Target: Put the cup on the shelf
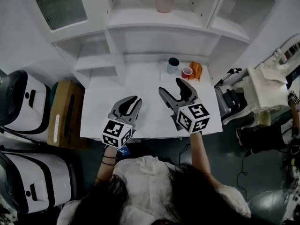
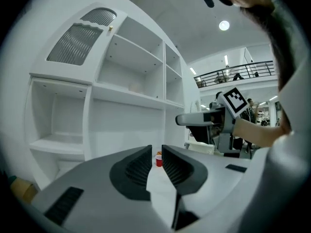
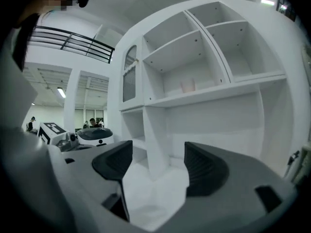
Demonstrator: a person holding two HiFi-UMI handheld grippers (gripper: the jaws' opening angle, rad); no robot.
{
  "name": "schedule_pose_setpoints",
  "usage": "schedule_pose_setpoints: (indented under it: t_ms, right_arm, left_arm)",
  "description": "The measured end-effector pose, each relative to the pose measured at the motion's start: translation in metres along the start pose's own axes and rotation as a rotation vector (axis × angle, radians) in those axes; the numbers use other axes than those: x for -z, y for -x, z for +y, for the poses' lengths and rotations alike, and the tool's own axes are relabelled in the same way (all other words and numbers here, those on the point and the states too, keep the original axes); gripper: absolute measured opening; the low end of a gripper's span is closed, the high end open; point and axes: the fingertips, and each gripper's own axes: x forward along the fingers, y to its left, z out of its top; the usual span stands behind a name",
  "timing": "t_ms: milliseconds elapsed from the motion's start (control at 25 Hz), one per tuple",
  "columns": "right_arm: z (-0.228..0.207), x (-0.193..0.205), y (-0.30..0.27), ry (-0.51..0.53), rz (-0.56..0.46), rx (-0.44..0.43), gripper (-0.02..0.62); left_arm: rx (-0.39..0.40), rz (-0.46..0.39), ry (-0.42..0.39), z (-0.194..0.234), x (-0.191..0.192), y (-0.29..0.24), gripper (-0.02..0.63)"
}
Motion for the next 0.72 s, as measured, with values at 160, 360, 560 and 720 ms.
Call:
schedule_pose_setpoints:
  t_ms: [160, 360, 560, 720]
  right_arm:
    - [-0.001, 0.024, 0.03, -0.061, 0.023, -0.019, 0.341]
    - [0.006, 0.047, 0.059, -0.054, 0.064, -0.081, 0.339]
    - [0.016, 0.061, 0.073, -0.098, 0.07, -0.125, 0.339]
    - [0.024, 0.074, 0.077, -0.12, 0.082, -0.138, 0.339]
  left_arm:
    - [-0.073, -0.006, 0.02, -0.021, 0.006, 0.004, 0.071]
    - [-0.133, 0.009, 0.036, -0.048, 0.017, 0.011, 0.071]
    - [-0.17, 0.037, 0.033, -0.067, 0.026, 0.021, 0.071]
    - [-0.179, 0.057, 0.031, -0.075, 0.029, 0.028, 0.071]
